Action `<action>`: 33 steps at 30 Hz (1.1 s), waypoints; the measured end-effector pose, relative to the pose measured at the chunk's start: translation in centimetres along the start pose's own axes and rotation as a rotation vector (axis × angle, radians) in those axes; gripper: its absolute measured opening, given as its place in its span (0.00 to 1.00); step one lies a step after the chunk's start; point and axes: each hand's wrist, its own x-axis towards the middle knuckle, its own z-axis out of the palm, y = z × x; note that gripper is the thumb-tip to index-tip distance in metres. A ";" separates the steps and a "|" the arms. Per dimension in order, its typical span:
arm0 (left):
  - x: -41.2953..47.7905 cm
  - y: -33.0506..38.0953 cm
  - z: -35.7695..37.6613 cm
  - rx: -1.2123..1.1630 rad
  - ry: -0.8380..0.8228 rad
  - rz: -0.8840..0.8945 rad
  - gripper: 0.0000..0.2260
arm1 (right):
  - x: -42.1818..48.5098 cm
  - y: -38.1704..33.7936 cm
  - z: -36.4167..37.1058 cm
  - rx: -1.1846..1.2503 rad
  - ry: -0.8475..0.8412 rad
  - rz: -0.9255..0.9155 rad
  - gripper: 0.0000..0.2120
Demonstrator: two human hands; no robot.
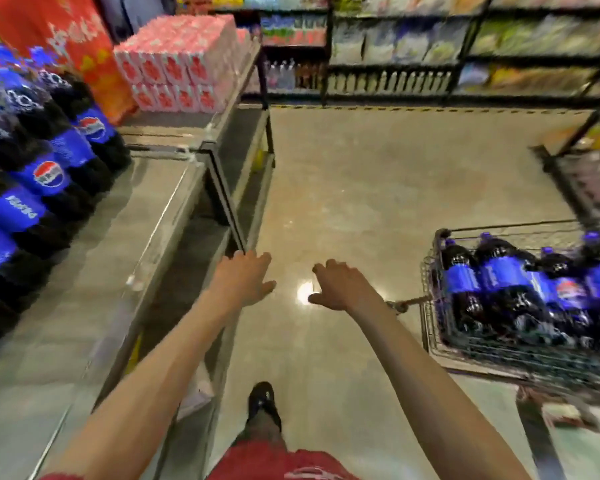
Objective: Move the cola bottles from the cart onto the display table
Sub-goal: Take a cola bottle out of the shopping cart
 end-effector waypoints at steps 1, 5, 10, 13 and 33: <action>0.9 1.9 -0.4 0.040 0.007 0.024 0.25 | -1.0 1.9 0.2 0.022 0.008 0.049 0.31; 4.4 9.7 -1.5 0.133 0.007 0.158 0.24 | -5.2 8.5 1.3 0.112 0.016 0.222 0.31; 7.8 18.3 -1.9 0.215 0.011 0.389 0.24 | -9.4 15.7 3.0 0.226 0.000 0.425 0.30; 10.1 22.8 -2.4 0.235 0.024 0.487 0.24 | -11.2 19.2 3.0 0.274 0.049 0.518 0.27; 19.1 48.9 -5.8 0.068 0.124 0.828 0.21 | -20.2 40.2 2.3 0.330 0.206 0.885 0.27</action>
